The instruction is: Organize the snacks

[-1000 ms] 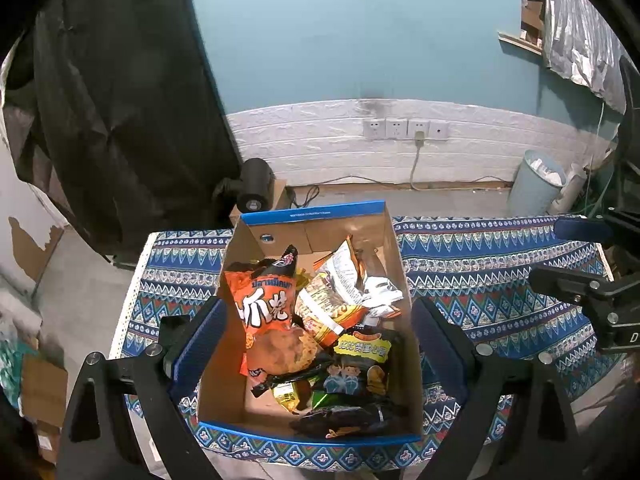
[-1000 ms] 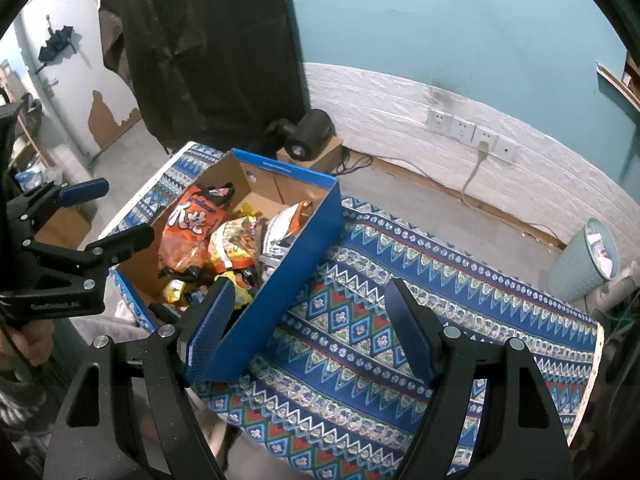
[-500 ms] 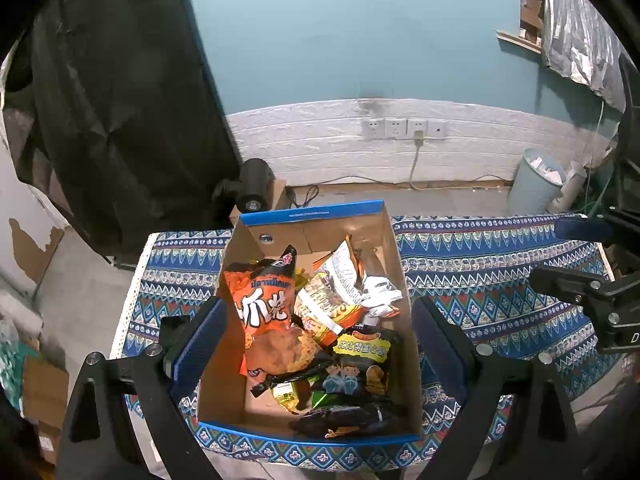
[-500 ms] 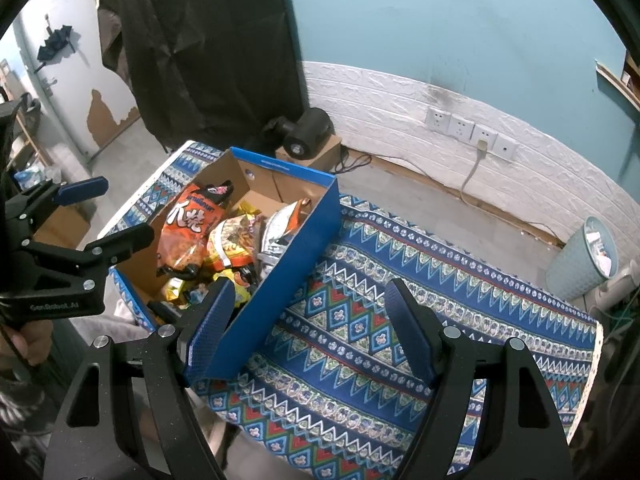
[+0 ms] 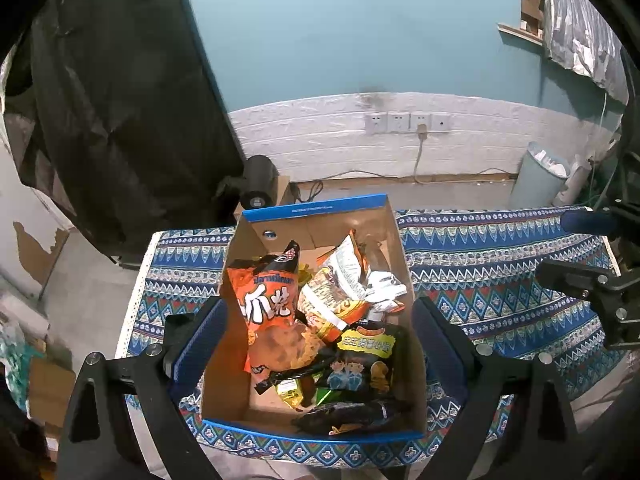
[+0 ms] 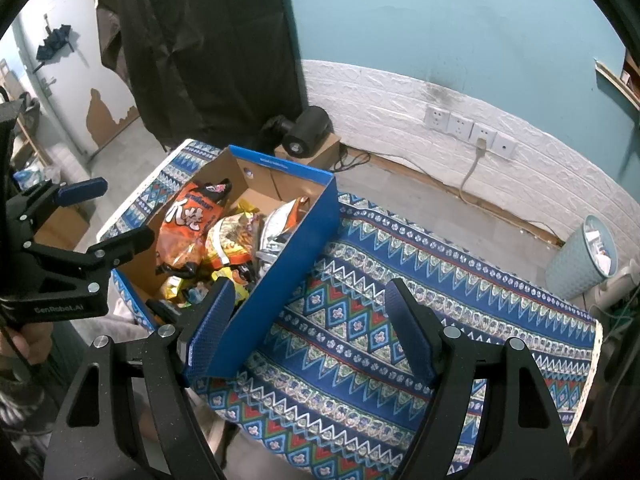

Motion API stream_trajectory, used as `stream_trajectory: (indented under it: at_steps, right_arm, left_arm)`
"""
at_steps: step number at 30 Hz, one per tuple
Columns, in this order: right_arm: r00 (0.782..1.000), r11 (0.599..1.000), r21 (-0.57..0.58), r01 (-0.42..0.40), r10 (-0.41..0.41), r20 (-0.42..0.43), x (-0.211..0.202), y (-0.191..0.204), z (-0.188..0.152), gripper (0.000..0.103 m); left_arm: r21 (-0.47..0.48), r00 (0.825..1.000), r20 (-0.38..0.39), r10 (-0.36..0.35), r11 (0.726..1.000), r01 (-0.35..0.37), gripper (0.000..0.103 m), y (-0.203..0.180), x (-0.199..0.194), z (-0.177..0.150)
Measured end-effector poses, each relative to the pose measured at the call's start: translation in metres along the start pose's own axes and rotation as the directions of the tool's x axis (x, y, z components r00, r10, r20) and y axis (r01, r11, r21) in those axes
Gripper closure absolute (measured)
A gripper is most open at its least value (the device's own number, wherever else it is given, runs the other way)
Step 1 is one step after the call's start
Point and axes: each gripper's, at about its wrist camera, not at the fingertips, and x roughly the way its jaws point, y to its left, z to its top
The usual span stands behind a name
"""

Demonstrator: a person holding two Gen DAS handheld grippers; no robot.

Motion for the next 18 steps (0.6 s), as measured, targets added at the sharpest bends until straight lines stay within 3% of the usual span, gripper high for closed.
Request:
stream_trajectory:
  at_steps: [18]
  right_arm:
    - [1.000,1.000,0.000,0.002,-0.002,-0.004,0.0007,0.0001,-0.0007,0.026]
  left_arm:
    - [-0.010,1.000,-0.018,-0.016,1.000,0.016,0.009,0.0011,0.0046,-0.0015]
